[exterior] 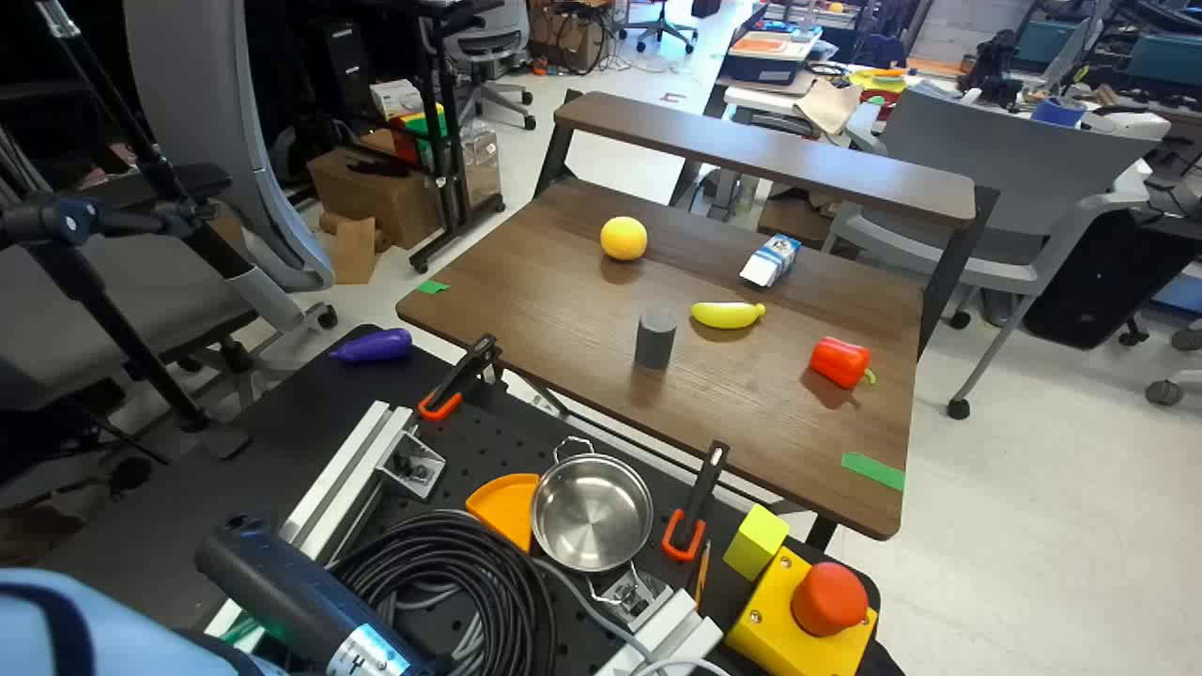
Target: Move the yellow plush toy to the right
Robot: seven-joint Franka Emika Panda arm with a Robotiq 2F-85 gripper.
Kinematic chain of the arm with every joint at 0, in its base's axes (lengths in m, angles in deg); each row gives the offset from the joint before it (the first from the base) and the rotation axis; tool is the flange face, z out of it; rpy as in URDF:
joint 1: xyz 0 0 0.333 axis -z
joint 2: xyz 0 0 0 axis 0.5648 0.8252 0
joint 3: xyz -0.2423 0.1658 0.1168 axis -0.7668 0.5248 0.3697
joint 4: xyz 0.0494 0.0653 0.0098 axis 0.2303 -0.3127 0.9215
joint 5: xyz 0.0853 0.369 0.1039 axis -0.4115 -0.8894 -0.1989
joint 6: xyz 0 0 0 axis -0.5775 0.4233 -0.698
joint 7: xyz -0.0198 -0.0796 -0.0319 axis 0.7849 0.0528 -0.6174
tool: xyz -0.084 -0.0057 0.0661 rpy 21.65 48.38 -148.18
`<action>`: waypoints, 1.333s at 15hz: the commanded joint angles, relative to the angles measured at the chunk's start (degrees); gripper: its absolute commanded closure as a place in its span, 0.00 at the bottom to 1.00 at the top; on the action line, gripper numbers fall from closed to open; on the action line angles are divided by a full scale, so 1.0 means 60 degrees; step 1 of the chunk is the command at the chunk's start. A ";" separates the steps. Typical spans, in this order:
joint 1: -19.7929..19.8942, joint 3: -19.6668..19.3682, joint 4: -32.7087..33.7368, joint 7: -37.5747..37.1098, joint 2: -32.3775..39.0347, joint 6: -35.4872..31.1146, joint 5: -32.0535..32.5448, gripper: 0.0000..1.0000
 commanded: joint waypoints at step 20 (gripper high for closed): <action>0.0166 -0.0408 0.0350 0.0151 0.0583 -0.0582 -0.0598 0.00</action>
